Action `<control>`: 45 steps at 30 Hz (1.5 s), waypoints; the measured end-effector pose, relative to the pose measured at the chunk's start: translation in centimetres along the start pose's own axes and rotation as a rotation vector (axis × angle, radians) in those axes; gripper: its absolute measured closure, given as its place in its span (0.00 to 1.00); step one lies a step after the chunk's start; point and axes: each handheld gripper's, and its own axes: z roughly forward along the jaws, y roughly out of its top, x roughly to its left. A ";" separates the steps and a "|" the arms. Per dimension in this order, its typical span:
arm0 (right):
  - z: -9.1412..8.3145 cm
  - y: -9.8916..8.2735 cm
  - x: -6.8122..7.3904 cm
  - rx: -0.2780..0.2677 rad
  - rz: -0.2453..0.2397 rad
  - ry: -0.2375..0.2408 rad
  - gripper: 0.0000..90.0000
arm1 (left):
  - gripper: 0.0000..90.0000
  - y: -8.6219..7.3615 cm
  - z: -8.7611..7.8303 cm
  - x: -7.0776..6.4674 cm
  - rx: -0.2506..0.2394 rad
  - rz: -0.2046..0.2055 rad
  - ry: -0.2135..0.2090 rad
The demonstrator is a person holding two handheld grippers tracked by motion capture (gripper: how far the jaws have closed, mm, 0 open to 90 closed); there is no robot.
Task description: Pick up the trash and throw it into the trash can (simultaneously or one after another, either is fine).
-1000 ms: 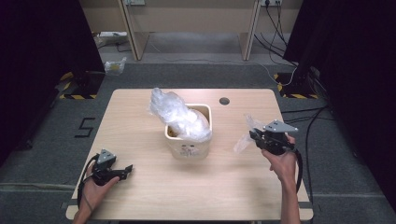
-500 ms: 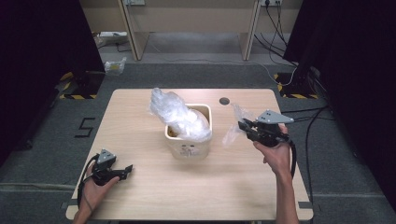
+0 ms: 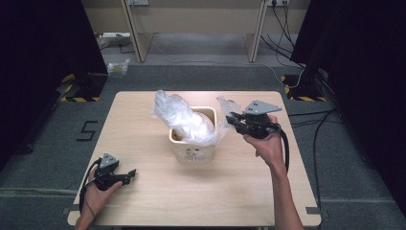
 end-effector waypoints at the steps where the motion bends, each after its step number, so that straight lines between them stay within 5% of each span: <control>1: 0.2 0.2 0.1 -0.001 -0.006 0.006 0.86 | 0.17 0.0 0.0 0.0 0.000 0.000 0.000; 16: 5.9 3.2 2.4 0.074 -0.072 0.127 0.86 | 0.17 0.0 0.0 0.0 0.000 -0.001 0.000; 24: 8.7 3.4 3.1 0.123 -0.079 0.180 0.85 | 0.17 0.0 0.0 0.0 0.000 0.002 0.000; 45: 14.9 1.3 5.1 0.428 -0.134 0.300 0.83 | 0.17 0.0 0.0 0.0 -0.002 0.002 0.001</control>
